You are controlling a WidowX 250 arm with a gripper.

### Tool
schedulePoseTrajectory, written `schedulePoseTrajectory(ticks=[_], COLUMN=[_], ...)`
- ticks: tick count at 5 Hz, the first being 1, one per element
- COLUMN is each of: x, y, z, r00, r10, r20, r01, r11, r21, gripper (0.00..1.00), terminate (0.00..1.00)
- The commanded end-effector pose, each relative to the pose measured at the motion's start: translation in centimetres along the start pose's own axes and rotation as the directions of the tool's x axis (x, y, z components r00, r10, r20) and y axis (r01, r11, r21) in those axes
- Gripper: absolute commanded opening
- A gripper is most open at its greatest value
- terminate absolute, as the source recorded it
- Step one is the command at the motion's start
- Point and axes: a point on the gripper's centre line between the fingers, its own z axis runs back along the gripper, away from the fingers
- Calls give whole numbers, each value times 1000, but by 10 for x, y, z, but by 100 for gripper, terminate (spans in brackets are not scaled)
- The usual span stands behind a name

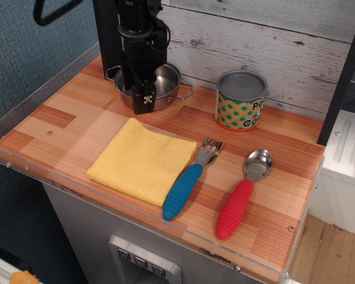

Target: Put the pan on top of the yellow cloth.

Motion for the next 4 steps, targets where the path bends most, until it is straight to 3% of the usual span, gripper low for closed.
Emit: schedulePoseTrajectory(ticks=[1,2,4], x=[16,14,2], y=[22,23,25], z=[-12,-17,-2], r00=[997,997,995], r10=[-42,-27,37], r20=[64,75,91], r01=[42,27,-39], r11=[999,1000,999], r21=[7,-8,14], gripper=[100,0,0], terminate=[0,0,0])
